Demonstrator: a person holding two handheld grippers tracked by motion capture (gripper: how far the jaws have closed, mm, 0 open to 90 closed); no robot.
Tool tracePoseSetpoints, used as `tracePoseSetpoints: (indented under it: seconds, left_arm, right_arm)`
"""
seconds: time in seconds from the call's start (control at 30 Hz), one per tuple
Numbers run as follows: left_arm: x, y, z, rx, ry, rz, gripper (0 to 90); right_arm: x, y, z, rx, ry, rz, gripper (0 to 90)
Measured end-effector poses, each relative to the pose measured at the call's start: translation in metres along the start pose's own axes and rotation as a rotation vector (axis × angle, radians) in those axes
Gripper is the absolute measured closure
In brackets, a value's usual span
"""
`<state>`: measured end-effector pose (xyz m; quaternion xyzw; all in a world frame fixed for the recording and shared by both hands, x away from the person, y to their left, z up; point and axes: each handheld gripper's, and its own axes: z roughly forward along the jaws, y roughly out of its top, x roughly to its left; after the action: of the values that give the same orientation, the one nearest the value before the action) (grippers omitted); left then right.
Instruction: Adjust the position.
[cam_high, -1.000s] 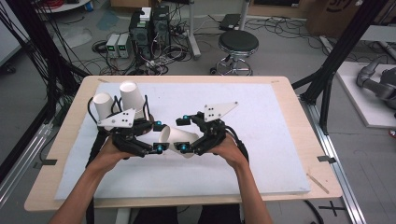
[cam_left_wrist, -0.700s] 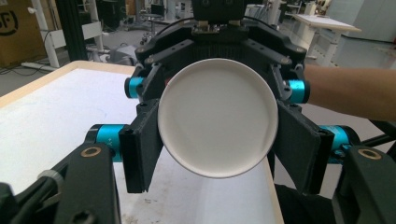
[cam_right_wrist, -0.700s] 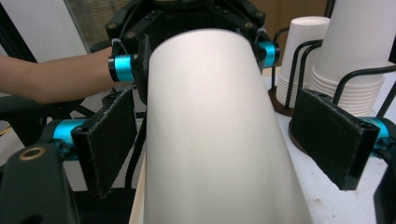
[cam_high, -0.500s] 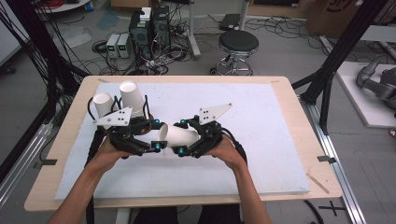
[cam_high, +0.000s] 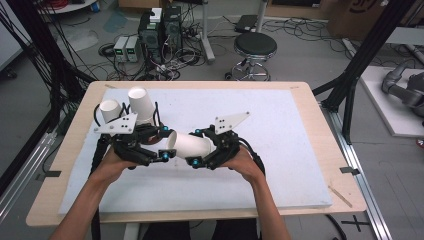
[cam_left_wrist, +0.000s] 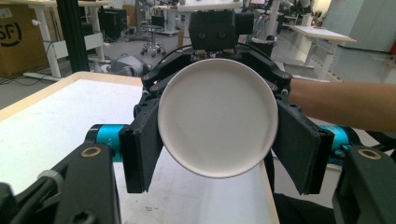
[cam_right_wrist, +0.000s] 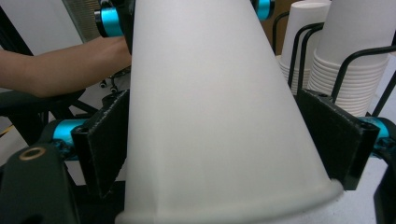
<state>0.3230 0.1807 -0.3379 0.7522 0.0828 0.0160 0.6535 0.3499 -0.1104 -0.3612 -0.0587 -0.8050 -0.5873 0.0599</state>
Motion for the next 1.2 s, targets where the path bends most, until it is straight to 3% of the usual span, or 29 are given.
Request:
tracePoseSetpoints:
  seconds: [0.57, 1.2]
  left_arm:
    - [0.0005, -0.0002, -0.0009, -0.004, -0.015, -0.003, 36.0]
    - [0.0002, -0.001, -0.0015, -0.002, -0.035, -0.003, 36.4]
  right_arm:
    - [-0.0008, -0.0041, -0.0034, 0.0, 0.019, 0.01, 20.5]
    - [0.0003, -0.0042, -0.0045, 0.017, 0.042, -0.013, 28.1]
